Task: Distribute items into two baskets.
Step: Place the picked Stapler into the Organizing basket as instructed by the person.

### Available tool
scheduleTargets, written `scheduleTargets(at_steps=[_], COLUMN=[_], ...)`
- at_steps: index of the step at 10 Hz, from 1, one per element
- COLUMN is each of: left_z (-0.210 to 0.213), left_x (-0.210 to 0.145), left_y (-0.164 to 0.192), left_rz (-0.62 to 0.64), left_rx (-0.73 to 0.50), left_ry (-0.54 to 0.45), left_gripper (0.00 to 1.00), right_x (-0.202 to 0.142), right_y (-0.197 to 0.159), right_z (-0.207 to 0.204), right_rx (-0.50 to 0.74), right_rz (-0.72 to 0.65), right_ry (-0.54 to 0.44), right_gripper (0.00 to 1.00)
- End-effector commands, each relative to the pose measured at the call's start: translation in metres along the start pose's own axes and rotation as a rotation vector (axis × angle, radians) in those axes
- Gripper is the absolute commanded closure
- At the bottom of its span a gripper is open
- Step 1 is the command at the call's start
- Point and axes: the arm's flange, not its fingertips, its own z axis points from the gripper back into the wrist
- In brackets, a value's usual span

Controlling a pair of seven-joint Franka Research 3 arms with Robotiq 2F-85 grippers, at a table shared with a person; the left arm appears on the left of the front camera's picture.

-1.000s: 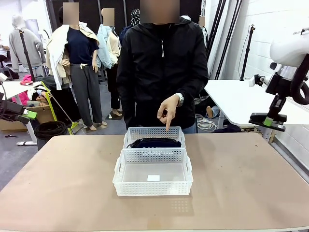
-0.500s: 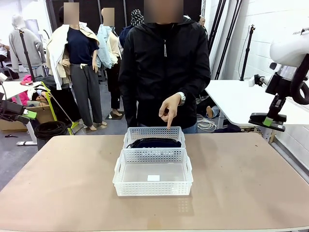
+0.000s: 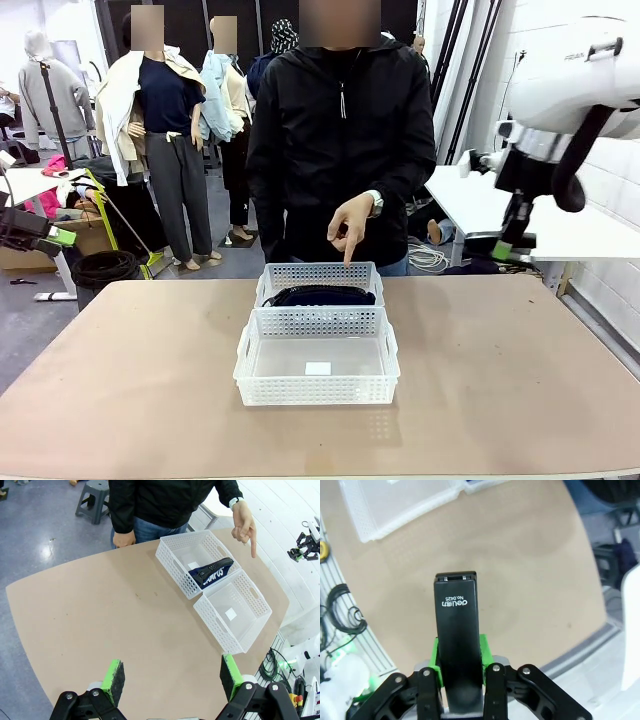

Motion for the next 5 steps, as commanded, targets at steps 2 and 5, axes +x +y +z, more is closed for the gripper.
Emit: scheduleTargets(at_steps=[2, 5], left_z=[0.003, 0.003], left_x=[-0.001, -0.001], left_y=[-0.001, -0.001], left_rz=[0.003, 0.003], left_rx=[-0.002, -0.002], left_ry=[0.006, 0.006], left_gripper=[0.00, 0.00], right_x=[0.038, 0.100], right_y=[0.029, 0.060], right_z=[-0.032, -0.079], right_rx=[0.034, 0.078], right_rz=[0.104, 0.254], right_ry=[0.001, 0.002], right_gripper=[1.00, 1.00])
